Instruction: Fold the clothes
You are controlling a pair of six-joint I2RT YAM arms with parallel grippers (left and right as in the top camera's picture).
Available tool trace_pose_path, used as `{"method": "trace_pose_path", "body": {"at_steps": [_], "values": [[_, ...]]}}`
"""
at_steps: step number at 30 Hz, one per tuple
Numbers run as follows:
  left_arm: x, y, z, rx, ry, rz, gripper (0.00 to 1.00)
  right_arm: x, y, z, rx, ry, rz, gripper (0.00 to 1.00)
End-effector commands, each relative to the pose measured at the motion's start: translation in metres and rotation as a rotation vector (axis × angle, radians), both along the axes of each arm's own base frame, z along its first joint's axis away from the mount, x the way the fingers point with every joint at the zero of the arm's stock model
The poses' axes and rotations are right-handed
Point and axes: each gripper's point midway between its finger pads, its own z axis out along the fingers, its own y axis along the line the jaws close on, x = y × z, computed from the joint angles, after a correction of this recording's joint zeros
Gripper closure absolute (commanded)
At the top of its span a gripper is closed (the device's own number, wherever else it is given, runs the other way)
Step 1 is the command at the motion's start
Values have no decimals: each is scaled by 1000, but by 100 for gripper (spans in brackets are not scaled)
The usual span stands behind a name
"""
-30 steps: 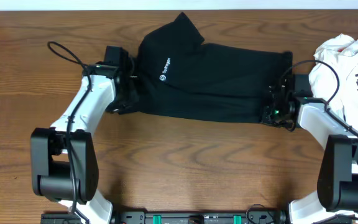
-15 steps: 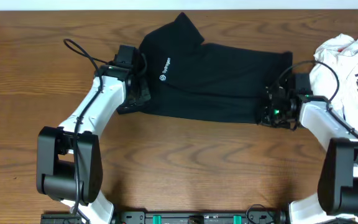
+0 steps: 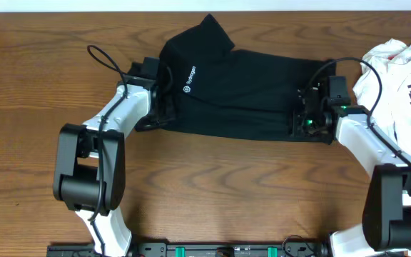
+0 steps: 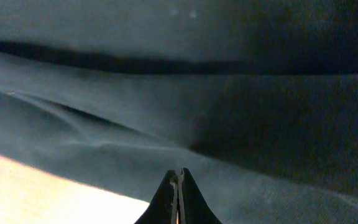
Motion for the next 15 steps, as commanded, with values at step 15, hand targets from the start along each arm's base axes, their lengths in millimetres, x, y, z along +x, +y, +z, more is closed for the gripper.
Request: {"method": "trace_pose_path", "body": {"at_steps": [15], "values": [[3, 7, -4, 67, -16, -115, 93, -30, -26, -64, -170, 155, -39, 99]]}}
